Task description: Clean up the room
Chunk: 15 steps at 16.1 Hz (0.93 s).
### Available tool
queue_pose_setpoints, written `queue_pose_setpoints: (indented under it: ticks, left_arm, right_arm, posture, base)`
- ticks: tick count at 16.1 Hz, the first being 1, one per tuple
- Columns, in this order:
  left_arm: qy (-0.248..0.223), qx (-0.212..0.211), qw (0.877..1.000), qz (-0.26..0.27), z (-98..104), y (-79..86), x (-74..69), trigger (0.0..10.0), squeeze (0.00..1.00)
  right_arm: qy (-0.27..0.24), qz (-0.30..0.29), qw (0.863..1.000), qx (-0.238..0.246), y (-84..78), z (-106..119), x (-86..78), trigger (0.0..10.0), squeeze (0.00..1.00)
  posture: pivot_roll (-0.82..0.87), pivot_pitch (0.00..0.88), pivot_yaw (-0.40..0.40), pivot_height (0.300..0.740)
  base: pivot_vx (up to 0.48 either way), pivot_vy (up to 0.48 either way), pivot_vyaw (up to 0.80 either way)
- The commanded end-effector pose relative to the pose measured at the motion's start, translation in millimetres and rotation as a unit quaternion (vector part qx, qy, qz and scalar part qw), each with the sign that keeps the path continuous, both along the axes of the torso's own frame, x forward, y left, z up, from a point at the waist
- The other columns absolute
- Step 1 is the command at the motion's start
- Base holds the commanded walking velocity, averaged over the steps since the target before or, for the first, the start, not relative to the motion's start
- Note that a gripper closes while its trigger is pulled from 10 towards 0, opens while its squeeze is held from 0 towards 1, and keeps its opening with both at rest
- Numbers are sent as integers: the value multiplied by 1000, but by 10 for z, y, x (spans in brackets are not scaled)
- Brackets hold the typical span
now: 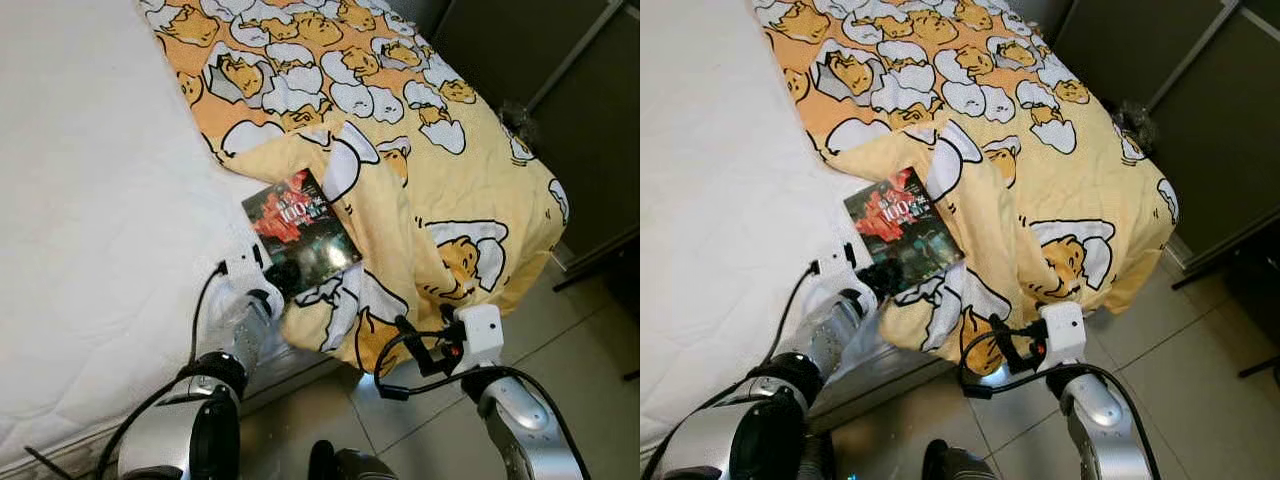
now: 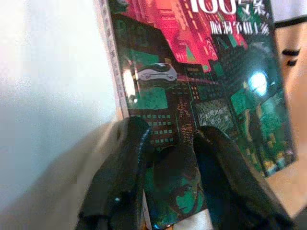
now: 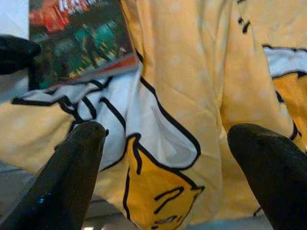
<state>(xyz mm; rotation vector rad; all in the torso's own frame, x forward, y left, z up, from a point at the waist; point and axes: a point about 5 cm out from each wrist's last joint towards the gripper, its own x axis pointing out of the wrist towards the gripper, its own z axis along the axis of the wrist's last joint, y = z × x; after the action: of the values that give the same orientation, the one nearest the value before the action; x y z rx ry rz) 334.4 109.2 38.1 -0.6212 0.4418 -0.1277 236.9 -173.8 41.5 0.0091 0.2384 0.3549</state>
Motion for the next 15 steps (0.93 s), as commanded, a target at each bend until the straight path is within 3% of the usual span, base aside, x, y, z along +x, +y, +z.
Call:
queue_pose_setpoints:
  ticks: [1, 3, 5, 6, 7, 8, 10, 11, 12, 13, 15]
  left_arm:
    - [27, -44, 999, -11, -78, -151, -72, 0, 0]
    - [-21, -62, 998, 2, 92, -99, 41, 0, 0]
    - [-62, -41, 997, -6, 221, -47, 110, 0, 0]
    - [-97, -25, 995, -2, 341, 45, 158, 0, 0]
    - [-121, -19, 992, 8, 438, 156, 193, 0, 0]
    - [-133, -17, 991, 15, 494, 234, 213, 0, 0]
    - [-146, 12, 989, 8, 549, 345, 232, 0, 0]
    - [-156, 73, 985, -20, 555, 364, 225, 0, 0]
    - [-156, 150, 975, -40, 541, 371, 214, 4157, 0]
    - [-167, 208, 963, -32, 554, 377, 209, 10000, 1000]
    - [-189, 276, 942, -19, 578, 342, 206, 10000, 1000]
  right_arm:
    - [2, -9, 1000, -8, -114, -26, -11, 10000, 0]
    - [-1, -8, 1000, -6, -130, -82, 68, 10000, 0]
    - [-7, -12, 1000, -3, -138, -88, 143, 10000, 0]
    - [-42, -6, 999, 6, 105, 177, 205, 10000, 0]
    - [-63, -6, 998, 14, 245, 309, 243, 10000, 0]
    - [-70, -7, 997, 18, 286, 313, 284, 10000, 0]
    - [-81, -15, 996, 25, 318, 306, 382, 10000, 0]
    - [-90, -24, 995, 28, 330, 318, 446, 10000, 0]
    - [-92, -33, 995, 30, 345, 353, 481, 10000, 0]
    - [-98, -41, 994, 29, 352, 394, 499, 10000, 0]
    - [-107, -42, 993, 24, 324, 401, 491, 10000, 0]
  posture:
    - [-182, 142, -235, 740]
    - [-151, 97, -218, 740]
    - [-140, 85, -212, 740]
    - [-109, 50, -187, 740]
    - [-92, 32, -172, 740]
    - [-77, 14, -157, 740]
    - [-57, 0, -137, 740]
    - [-44, 0, -120, 740]
    - [-41, 0, -112, 740]
    - [-42, 0, -107, 740]
    - [-53, 0, -103, 740]
  base:
    - [0, 0, 0]
    - [0, 0, 0]
    - [0, 0, 0]
    - [0, 0, 0]
    - [0, 0, 0]
    - [0, 0, 0]
    - [0, 0, 0]
    - [0, 0, 0]
    - [0, 0, 0]
    - [0, 0, 0]
    - [0, 0, 0]
